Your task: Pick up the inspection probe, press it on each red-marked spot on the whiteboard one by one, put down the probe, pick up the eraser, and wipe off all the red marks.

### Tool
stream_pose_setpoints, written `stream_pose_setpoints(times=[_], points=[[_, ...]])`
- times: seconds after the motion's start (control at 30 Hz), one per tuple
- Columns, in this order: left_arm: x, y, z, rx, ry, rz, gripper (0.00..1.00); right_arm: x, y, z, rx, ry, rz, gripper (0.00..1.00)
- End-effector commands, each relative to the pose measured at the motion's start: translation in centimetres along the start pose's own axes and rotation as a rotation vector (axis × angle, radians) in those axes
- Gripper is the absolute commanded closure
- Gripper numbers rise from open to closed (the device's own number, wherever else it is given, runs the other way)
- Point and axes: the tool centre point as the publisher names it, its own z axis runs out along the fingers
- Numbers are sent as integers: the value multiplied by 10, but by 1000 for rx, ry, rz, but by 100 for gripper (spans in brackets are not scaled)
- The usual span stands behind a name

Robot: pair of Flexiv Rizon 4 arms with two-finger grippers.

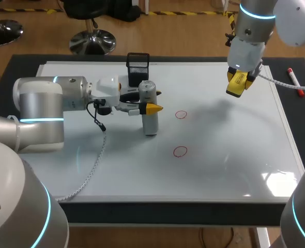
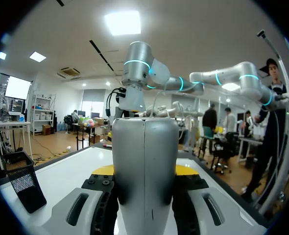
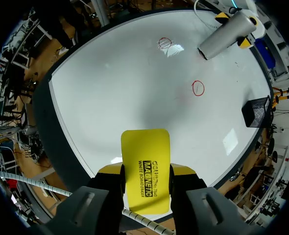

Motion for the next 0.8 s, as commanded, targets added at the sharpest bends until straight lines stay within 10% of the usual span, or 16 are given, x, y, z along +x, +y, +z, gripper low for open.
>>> stream_pose_setpoints(times=[0.03, 0.8], points=[[-3, 4, 0, 3, 7, -3, 100, 0, -1, -1, 1, 4, -2, 100], [-1, 3, -1, -1, 4, -5, 100, 0, -1, -1, 1, 4, -2, 100]])
